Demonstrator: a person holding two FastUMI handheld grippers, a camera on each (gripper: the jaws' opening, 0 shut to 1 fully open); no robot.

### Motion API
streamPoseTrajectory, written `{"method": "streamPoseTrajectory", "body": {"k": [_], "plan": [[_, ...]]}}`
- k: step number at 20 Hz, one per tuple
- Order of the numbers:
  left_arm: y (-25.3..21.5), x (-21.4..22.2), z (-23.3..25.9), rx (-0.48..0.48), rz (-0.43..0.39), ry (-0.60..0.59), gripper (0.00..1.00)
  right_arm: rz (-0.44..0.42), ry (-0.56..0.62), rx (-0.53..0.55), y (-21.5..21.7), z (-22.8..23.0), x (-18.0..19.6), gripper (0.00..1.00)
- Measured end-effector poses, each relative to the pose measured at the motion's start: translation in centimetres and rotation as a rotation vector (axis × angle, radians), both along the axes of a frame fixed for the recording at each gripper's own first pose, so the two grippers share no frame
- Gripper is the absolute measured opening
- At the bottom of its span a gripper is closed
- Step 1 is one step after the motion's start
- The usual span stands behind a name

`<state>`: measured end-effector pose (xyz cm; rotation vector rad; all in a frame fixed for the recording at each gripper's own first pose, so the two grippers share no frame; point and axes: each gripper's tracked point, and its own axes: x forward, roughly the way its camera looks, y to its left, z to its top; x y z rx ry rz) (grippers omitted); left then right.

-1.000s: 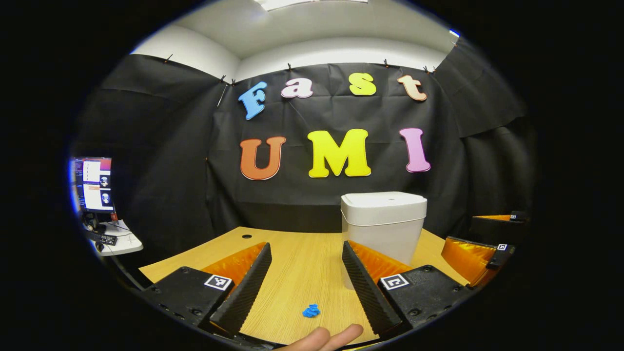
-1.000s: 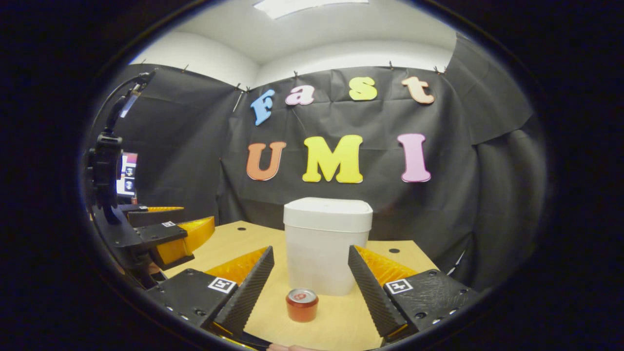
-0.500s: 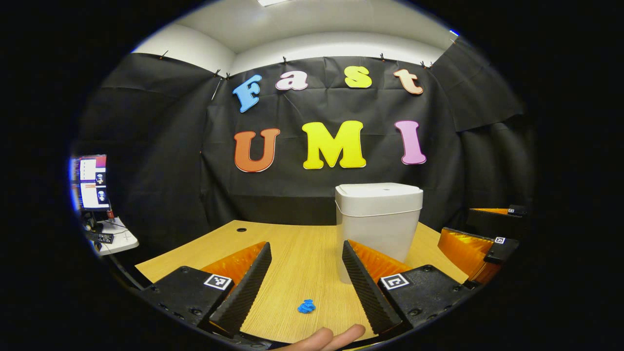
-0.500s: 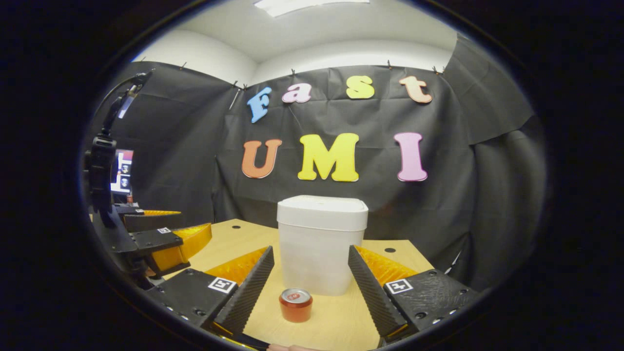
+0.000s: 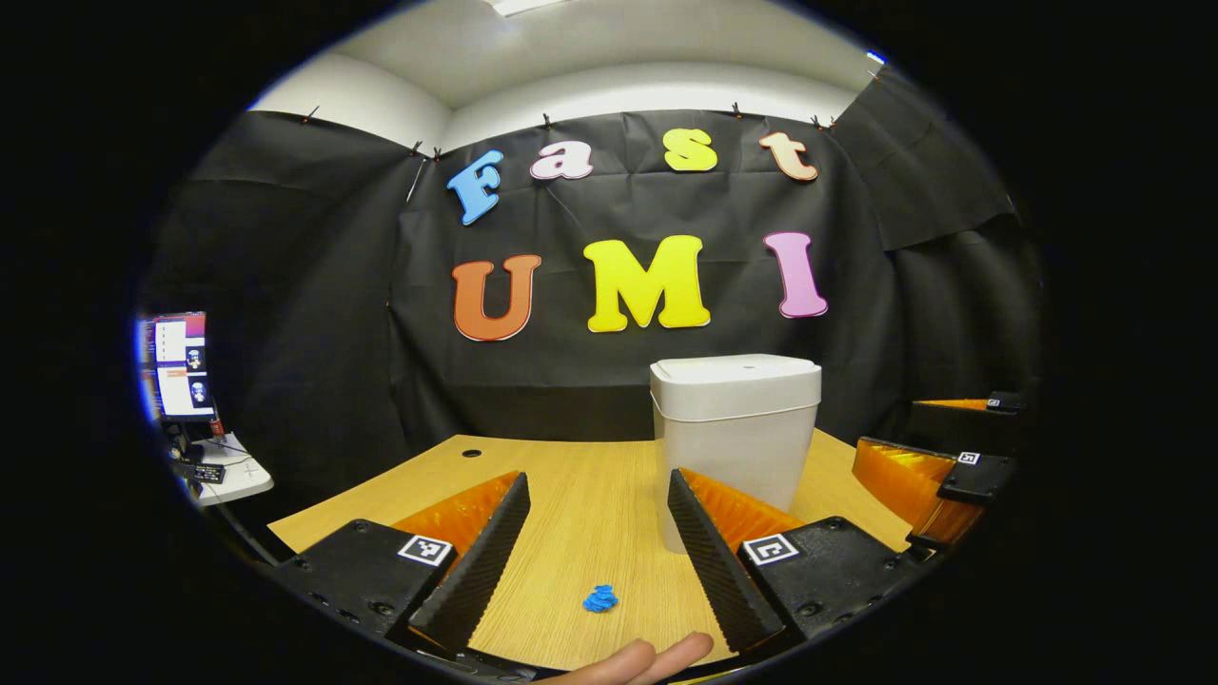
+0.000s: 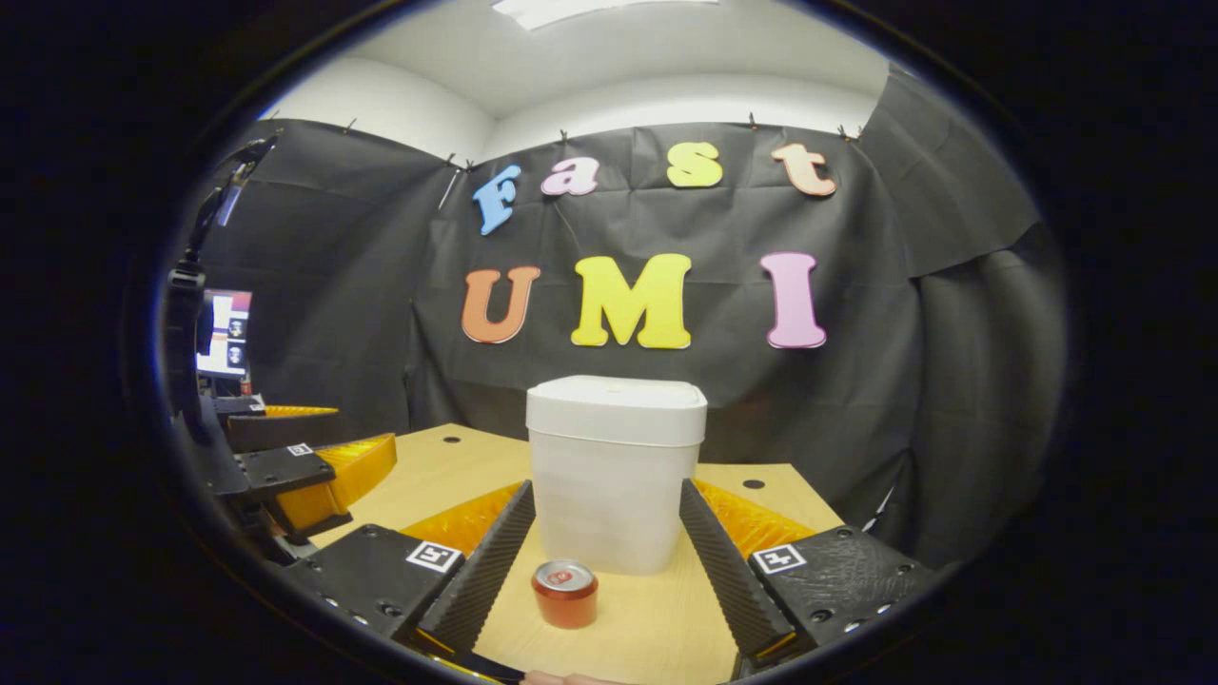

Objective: Press the lid of the desktop garbage bin to open it, pick up the crumpled paper on the desktop and throw it into the bin, then pick up the pop can on the desktop and drop it into the bin, and finally close the garbage bin lid.

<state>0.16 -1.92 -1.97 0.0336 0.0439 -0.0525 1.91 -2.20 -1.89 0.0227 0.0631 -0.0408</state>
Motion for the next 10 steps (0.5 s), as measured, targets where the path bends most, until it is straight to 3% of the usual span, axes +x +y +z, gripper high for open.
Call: {"method": "streamPoseTrajectory", "body": {"k": [10], "plan": [[-0.1,0.5,-0.6,0.011,0.010,0.009,0.95,0.016,-0.052,0.021,0.0,1.7,1.3,0.95]]}}
